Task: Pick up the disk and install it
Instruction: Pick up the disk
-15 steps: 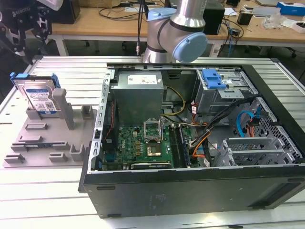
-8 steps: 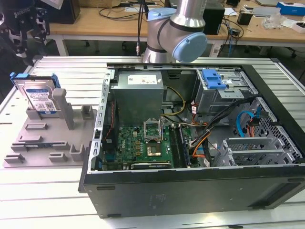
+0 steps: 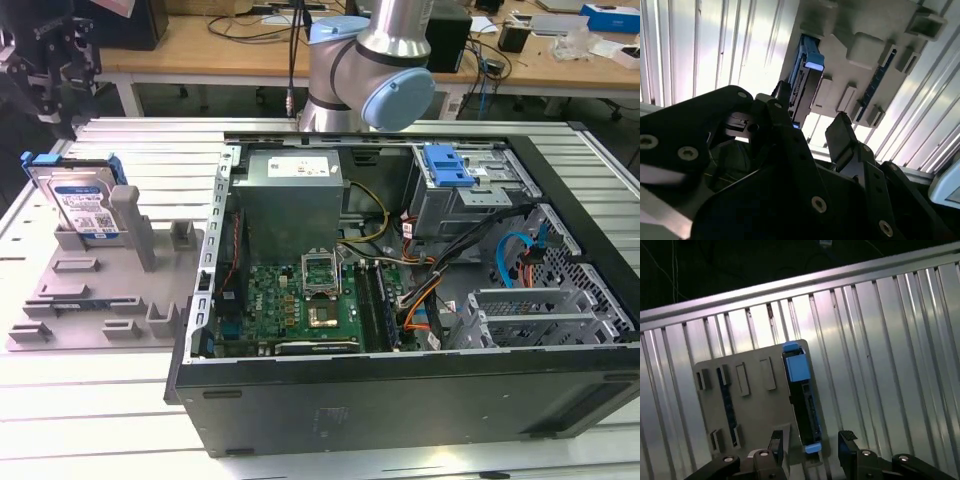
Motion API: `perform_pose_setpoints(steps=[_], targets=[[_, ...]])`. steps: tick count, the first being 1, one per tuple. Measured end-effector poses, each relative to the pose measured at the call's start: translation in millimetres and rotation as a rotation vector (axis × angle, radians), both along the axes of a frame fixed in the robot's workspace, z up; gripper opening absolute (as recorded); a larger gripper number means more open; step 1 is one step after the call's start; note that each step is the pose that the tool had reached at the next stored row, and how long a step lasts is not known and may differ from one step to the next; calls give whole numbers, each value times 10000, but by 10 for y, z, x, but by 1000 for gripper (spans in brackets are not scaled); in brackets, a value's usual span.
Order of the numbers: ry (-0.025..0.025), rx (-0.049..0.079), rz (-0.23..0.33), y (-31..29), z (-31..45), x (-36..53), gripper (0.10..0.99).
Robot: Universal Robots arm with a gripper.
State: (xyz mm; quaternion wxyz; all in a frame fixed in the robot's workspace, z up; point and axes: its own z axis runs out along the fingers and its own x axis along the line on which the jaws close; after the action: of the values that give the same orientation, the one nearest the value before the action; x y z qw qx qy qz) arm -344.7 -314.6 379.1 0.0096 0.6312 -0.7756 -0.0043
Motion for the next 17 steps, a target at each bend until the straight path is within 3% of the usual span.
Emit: perform_pose_setpoints(steps=[6,13,17], targets=[[-47,0,1198,0,-19,0,561],[-54,0,1323,3,-21,-2,561],[-65,0,1338,27,-32,-123,561]])
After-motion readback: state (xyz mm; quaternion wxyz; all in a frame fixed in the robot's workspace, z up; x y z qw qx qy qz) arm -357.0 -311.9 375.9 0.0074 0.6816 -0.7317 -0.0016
